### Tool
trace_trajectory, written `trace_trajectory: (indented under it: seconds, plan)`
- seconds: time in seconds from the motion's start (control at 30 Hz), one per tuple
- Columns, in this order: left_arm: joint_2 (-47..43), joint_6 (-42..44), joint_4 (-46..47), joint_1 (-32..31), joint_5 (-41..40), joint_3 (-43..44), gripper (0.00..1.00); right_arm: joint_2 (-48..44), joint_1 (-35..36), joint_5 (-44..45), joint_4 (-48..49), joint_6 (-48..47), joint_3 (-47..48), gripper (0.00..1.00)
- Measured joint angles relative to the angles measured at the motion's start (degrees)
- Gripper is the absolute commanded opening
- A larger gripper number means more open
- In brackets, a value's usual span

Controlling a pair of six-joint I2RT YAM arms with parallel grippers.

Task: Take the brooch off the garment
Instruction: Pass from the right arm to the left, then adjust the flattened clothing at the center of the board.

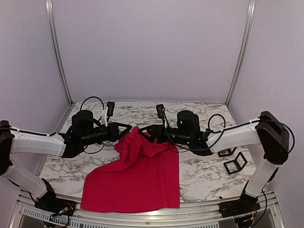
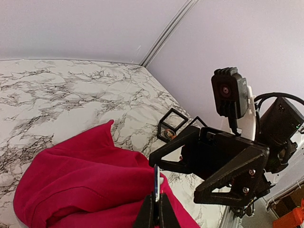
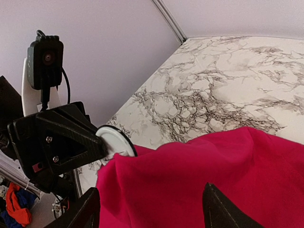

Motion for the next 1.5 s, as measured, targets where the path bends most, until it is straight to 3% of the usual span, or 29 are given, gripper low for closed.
trace_trajectory:
  seconds: [0.33,0.43,0.7,0.93,1.2,1.5]
  plan:
    - [1.51,-3.41,6.97,-0.24,0.9,-2.29,0.0,1.33,-2.86,-3.76,11.32,10.43,-3.06,0.73]
    - [1.57,-4.13,8.35,-0.26,1.07,-2.67,0.0,3.3,-2.95,-4.9,14.05,12.7,-3.06,0.67]
    - [1.55,-4.59,9.77,-0.26,0.48,-2.89,0.0,6.16,-2.97,-6.67,17.46,16.5,-3.08,0.63]
    - [1.55,-4.94,9.77,-0.26,-0.85,-2.91,0.0,6.27,-0.96,-6.75,16.92,15.54,-2.25,0.46]
    - [1.55,-5.77,9.79,-0.26,-1.92,-2.91,0.0,6.91,1.07,-6.49,15.04,13.84,-0.28,0.0]
    - [1.55,-6.51,9.7,-0.31,-4.31,-2.86,0.0,7.17,2.49,-6.1,11.8,12.17,2.16,0.0]
